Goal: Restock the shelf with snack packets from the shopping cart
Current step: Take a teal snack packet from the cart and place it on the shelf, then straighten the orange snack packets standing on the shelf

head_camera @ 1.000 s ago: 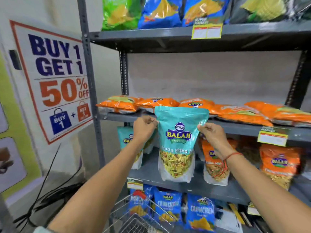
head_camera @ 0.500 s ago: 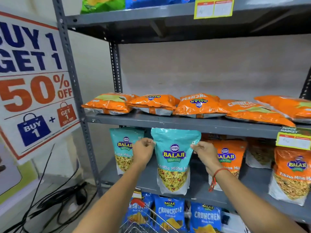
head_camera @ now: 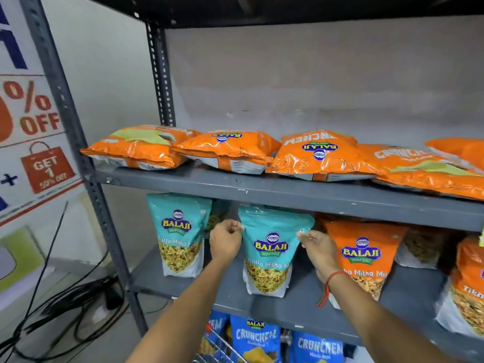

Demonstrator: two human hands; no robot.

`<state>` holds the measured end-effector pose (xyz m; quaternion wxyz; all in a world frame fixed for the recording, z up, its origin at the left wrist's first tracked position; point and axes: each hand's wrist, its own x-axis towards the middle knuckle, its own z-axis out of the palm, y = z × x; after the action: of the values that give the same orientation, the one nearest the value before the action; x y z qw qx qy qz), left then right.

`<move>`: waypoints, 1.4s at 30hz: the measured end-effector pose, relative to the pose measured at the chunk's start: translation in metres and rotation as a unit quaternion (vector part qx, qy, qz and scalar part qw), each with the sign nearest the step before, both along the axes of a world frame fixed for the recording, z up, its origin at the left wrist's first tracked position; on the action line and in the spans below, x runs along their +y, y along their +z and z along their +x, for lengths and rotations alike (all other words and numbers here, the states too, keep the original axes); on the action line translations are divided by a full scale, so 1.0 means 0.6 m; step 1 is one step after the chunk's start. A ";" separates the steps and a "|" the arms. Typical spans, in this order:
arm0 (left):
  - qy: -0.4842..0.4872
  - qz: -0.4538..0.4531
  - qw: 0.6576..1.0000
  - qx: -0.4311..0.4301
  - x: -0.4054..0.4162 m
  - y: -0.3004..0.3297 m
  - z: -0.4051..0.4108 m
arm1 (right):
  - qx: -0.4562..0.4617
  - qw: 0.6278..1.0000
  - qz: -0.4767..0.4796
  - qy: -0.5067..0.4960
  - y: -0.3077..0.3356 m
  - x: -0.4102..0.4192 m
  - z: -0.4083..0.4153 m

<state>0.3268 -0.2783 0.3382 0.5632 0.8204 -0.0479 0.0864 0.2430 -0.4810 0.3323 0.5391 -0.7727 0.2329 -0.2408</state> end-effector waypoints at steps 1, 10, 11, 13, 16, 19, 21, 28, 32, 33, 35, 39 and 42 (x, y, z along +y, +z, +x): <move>-0.007 -0.001 1.000 0.000 -0.003 -0.007 0.006 | 0.002 1.000 0.013 0.005 -0.005 -0.001 0.002; -0.101 -0.097 0.987 0.078 -0.006 -0.070 0.020 | 0.038 0.968 0.147 0.199 -0.073 -0.018 -0.006; -0.117 -0.082 0.984 0.111 -0.004 -0.085 0.015 | 0.074 0.962 0.147 0.218 -0.095 -0.017 -0.005; -0.152 -0.046 0.973 0.168 -0.002 -0.113 -0.002 | 0.122 0.951 0.144 0.246 -0.142 -0.013 -0.003; -0.174 -0.026 0.964 0.198 -0.007 -0.163 -0.015 | 0.147 0.947 0.147 0.244 -0.198 -0.004 0.007; -0.169 -0.035 0.971 0.168 -0.005 -0.205 -0.011 | 0.137 0.954 0.146 0.223 -0.225 0.006 0.017; -0.155 -0.035 0.974 0.160 -0.004 -0.219 -0.004 | 0.126 0.958 0.142 0.216 -0.235 0.010 0.025; -0.135 -0.041 0.978 0.155 -0.001 -0.216 0.005 | 0.111 0.960 0.141 0.215 -0.244 0.023 0.045; -0.111 0.000 0.985 0.131 -0.006 -0.208 -0.029 | 0.104 0.966 0.132 0.197 -0.242 0.018 0.019; -0.086 0.017 0.990 0.111 -0.009 -0.204 -0.040 | 0.103 0.969 0.130 0.185 -0.240 0.016 0.009; -0.049 0.044 0.995 0.069 -0.025 -0.191 -0.067 | 0.094 0.975 0.118 0.162 -0.230 0.013 -0.020; -0.102 0.051 0.993 0.039 -0.092 -0.155 -0.125 | 0.047 0.993 0.069 0.088 -0.205 -0.009 -0.096; -0.170 0.041 0.984 0.035 -0.155 -0.140 -0.165 | -0.016 0.999 0.006 -0.050 -0.185 -0.046 -0.163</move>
<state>0.2276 -0.3715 0.2541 0.5367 0.8255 -0.1700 -0.0416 0.1454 -0.5085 0.2211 0.5348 -0.7529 0.2637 -0.2786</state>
